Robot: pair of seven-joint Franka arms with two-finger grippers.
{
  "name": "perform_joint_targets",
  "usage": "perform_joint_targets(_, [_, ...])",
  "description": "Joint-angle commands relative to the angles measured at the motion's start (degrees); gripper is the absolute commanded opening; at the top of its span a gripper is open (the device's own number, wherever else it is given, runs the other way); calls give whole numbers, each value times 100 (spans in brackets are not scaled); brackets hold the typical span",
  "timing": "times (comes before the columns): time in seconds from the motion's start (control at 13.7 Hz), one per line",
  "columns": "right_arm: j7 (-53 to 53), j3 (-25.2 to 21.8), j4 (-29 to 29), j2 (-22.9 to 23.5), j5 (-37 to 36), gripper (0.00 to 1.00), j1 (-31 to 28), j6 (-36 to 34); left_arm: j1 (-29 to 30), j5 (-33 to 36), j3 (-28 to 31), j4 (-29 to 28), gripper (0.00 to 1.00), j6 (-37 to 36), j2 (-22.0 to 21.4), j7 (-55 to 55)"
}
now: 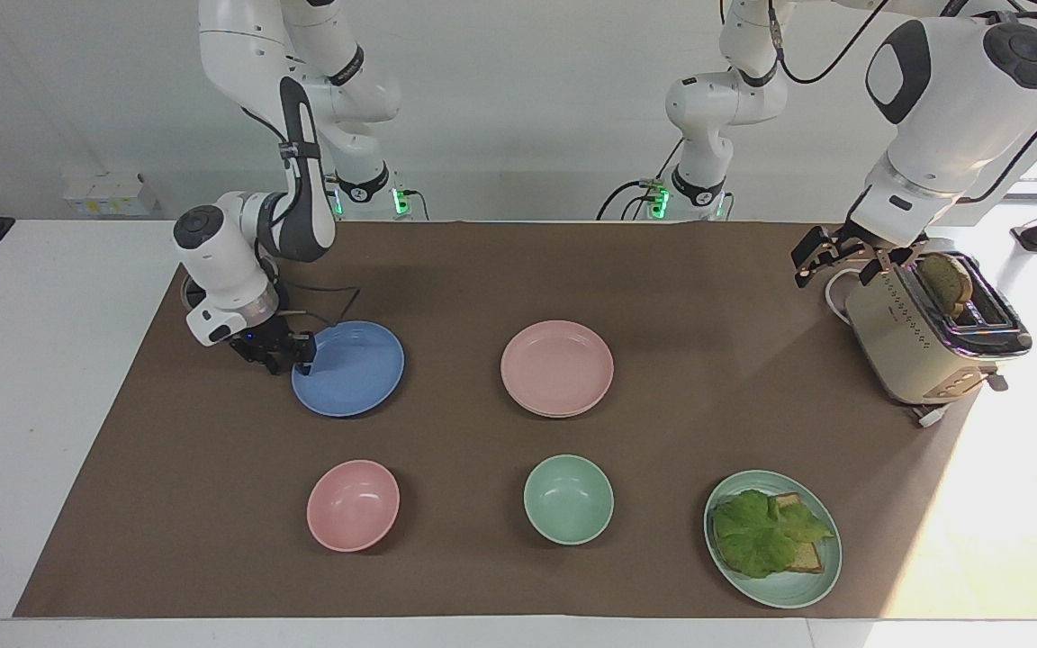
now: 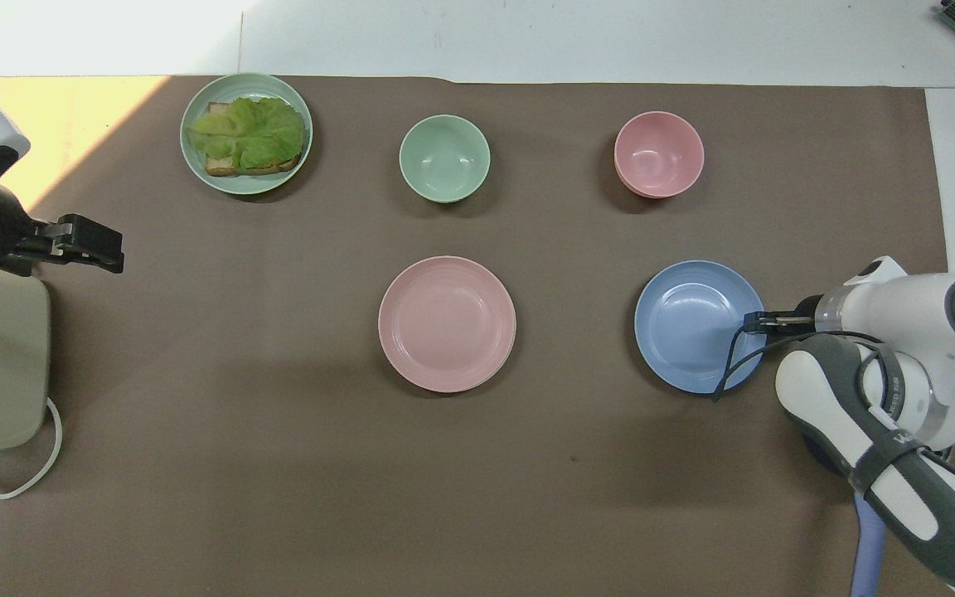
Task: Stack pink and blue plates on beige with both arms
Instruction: 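Reach the right gripper to the rim of the blue plate, then grip the blue plate rim with the right gripper and lift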
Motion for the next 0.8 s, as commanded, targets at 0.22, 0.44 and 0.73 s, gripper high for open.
perform_joint_targets(0.22, [-537, 38, -5, -108, 832, 0, 47, -32, 56, 50, -26, -2, 100, -91, -44, 5])
perform_joint_targets(0.44, [-759, 38, 82, -415, 1141, 0, 56, -382, 56, 50, -26, -2, 100, -91, -44, 5])
perform_joint_targets(0.73, [-688, 55, 223, -890, 1352, 0, 240, -1016, 56, 50, -26, -2, 100, -91, -35, 5])
